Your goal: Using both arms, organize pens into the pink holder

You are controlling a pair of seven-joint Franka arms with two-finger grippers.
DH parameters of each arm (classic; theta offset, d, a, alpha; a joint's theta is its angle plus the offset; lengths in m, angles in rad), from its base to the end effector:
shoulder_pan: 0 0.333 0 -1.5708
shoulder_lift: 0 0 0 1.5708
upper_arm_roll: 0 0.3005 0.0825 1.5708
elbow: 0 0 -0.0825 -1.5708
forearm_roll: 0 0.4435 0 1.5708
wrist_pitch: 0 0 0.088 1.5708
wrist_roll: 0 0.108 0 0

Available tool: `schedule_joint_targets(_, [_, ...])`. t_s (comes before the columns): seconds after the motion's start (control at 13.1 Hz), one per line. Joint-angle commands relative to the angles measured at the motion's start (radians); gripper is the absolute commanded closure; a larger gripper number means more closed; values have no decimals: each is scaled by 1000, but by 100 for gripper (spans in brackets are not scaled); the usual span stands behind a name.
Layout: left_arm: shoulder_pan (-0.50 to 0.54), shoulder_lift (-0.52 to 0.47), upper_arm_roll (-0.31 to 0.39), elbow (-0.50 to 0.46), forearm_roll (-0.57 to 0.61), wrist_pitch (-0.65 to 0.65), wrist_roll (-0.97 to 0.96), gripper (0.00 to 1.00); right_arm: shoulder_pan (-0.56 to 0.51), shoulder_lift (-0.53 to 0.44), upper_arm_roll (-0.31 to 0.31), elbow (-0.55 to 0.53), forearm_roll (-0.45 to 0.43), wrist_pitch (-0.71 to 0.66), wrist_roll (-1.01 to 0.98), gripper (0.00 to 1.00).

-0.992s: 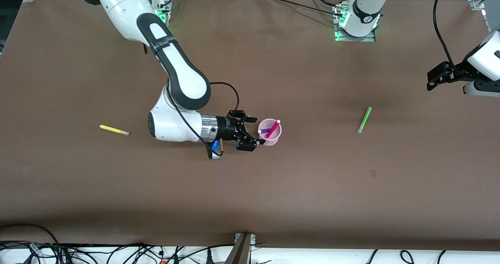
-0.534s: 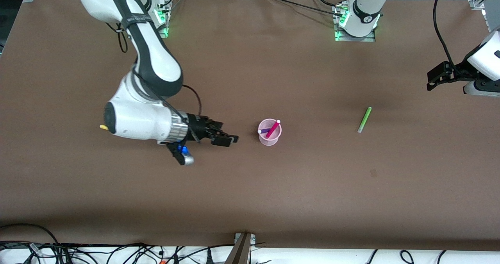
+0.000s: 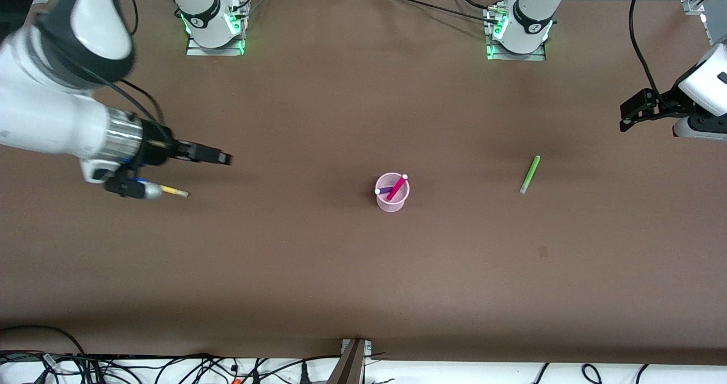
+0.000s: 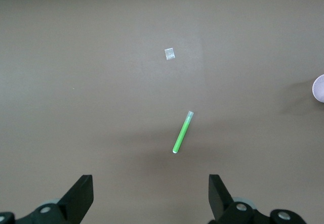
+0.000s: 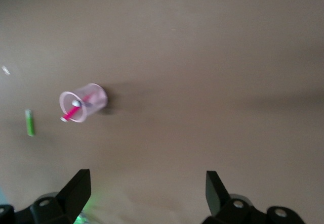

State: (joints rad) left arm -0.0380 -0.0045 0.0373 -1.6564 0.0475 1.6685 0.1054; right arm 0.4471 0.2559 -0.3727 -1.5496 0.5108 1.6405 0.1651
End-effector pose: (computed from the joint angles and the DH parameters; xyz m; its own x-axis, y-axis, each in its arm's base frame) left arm 0.6197 0.0043 0.5738 0.9938 -0.1104 0.0114 -0.1097 -0.9928 -0.0486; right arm 0.6682 0.1208 0.4778 0.9697 -0.1153 -0.2153 -0.1893 -0.9118 -0.3645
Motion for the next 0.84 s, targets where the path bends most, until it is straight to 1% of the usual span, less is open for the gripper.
schedule_joint_targets(0.0, [3,3,0,27,-18,-24,2,0,22,-153,11,-88,-232,-24,-61,0])
schedule_joint_targets(0.23, [3,3,-4,27,-20,-35,-7,0,15,-301,72,-185,-421,-17,-95,0])
schedule_joint_targets(0.31, [1,3,-4,27,-21,-39,-6,0,-23,-338,108,-205,-460,-18,-99,0])
schedule_joint_targets(0.46, [3,9,-4,27,-89,-44,-32,0,-150,-345,239,-190,-480,-22,-125,0])
schedule_joint_targets(0.53, [4,6,-5,26,-100,-76,-32,0,-189,-336,280,-169,-491,-21,-125,0])
schedule_joint_targets(0.69, [1,1,-16,33,-118,-198,-45,0,-194,-305,281,-120,-499,-25,-134,0])
schedule_joint_targets(0.76, [1,14,-40,33,-154,-219,-38,0,-194,-303,279,-118,-495,-27,-134,0])
